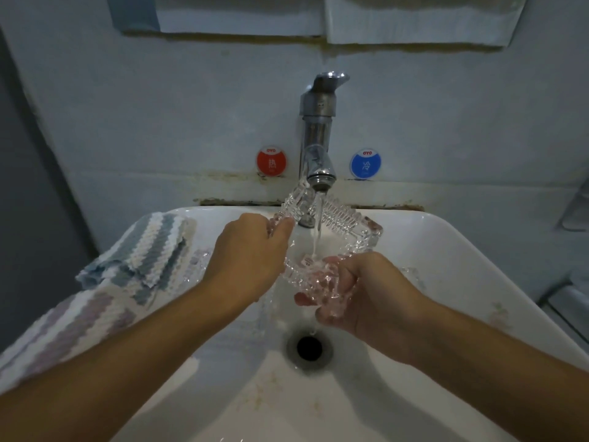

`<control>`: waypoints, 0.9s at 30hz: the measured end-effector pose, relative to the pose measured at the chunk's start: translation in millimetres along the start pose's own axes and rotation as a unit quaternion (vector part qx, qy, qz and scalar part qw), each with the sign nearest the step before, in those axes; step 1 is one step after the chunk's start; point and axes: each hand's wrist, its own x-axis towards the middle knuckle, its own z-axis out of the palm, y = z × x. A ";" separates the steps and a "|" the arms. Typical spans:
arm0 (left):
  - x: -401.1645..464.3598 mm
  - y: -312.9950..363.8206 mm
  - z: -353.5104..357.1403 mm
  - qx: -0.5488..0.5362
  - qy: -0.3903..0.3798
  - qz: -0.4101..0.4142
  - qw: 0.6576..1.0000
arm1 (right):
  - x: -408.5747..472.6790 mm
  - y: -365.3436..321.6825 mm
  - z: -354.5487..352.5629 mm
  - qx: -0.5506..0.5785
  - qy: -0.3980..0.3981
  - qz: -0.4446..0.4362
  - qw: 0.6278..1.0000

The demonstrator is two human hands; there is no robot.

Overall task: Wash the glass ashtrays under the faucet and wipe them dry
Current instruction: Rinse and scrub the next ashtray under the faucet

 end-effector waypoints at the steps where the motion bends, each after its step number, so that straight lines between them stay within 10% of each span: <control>1: 1.0 -0.6 -0.6 0.002 0.004 -0.001 1.000 | 0.6 1.4 -0.3 0.001 -0.006 -0.001 1.000; 27: -7.6 5.8 2.4 -0.031 -0.032 -0.024 0.999 | 4.4 -10.1 -10.1 -0.075 0.088 -0.008 0.993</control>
